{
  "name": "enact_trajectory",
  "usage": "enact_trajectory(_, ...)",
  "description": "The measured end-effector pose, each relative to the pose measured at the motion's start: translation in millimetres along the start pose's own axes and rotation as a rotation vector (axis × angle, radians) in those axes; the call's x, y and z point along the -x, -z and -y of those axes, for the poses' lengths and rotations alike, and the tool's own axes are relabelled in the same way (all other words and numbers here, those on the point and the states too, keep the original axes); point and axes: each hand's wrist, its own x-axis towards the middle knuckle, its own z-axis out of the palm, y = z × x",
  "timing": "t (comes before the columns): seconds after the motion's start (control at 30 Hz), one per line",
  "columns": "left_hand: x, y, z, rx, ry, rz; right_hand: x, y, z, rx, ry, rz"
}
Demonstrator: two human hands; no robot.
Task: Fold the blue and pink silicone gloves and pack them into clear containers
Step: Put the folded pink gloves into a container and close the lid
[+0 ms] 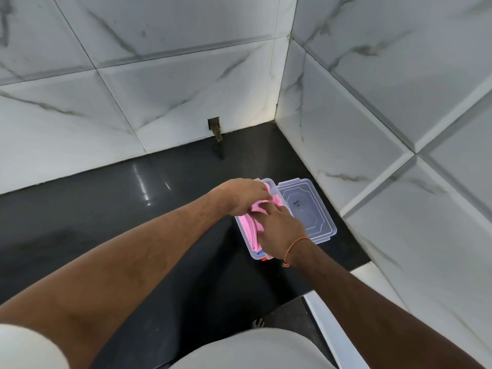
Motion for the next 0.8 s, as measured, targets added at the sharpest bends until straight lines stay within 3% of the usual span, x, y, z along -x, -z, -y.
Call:
enact_trajectory(0.17, -6, -17, 6, -0.046, 0.017, 0.065, -9, -13, -6, 0.023, -0.003, 0.035)
enact_trajectory(0.27, -6, -25, 3, 0.027, 0.072, 0.044, -14, -19, -8, 0.056, 0.015, 0.032)
enact_trajectory(0.43, -17, -28, 11, 0.134, 0.133, 0.148, -33, -33, -13, 0.1, 0.03, 0.083)
enact_trajectory(0.8, 9, -36, 18, 0.066, 0.177, 0.074, -28, -38, -11, 0.029, 0.091, 0.042)
